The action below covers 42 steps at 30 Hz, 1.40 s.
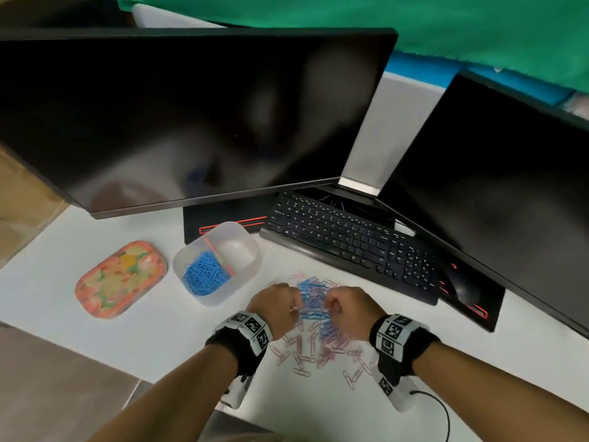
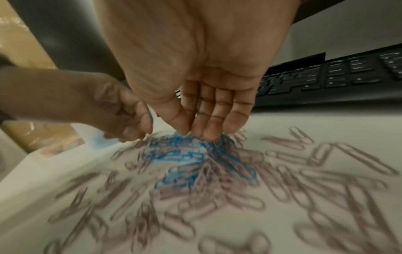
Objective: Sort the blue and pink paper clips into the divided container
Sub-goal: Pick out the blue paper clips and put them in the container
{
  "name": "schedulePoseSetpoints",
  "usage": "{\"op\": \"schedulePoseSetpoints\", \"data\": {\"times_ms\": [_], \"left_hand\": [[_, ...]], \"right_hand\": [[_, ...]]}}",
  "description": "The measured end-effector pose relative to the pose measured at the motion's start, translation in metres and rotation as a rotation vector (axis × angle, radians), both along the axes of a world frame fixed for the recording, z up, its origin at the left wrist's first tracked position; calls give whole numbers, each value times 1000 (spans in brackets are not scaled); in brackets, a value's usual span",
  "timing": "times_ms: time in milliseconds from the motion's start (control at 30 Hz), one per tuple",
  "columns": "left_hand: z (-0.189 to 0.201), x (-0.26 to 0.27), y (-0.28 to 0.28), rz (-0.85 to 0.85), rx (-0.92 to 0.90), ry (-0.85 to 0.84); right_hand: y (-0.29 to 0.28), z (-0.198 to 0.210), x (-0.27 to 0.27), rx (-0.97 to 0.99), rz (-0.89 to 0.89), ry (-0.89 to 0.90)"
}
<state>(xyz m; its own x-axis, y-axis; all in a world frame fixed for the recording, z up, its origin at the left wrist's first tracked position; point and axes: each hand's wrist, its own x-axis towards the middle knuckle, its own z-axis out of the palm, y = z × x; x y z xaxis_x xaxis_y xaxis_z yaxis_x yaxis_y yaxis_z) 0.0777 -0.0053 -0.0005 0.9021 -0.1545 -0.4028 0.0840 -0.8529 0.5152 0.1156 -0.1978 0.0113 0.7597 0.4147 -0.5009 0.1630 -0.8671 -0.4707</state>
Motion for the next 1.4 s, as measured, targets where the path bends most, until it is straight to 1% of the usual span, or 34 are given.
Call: {"op": "schedulePoseSetpoints", "data": {"times_ms": [133,300,567,633,733,833,900,1000,1067,1167,1267,1333,1400], "left_hand": [[-8,-2,-15,-18,106,-6],[-7,-1,-19,-17,176,-31],[-14,-6,-6,67,188,-7],[-16,-7,-5,74,180,-14],[-16,-7,-5,81,180,-29],[-17,-6,-5,122,139,-33],[-20,-6,-4,172,54,-42],[-23,-7,-1,235,-122,-40],[-23,-9,1,272,-223,-30],[-23,-11,3,306,-322,-2],[-24,-10,6,359,-463,97],[-22,-10,6,379,-528,158],[-20,-9,5,375,-535,167]], "right_hand": [[2,-10,-14,-34,86,-105],[9,-20,-16,-32,163,-249],[-12,-25,-15,43,149,-241],[-18,-24,-14,57,112,-219],[-25,-26,-11,154,-10,-149],[-29,-27,-7,226,-103,-88],[-32,-27,-4,234,-157,-34],[-36,-28,-1,232,-247,47],[-38,-27,2,258,-307,155],[-41,-24,5,385,-431,360],[-41,-19,4,545,-555,523],[-40,-16,5,590,-578,581],[-39,-16,5,612,-586,617]]}}
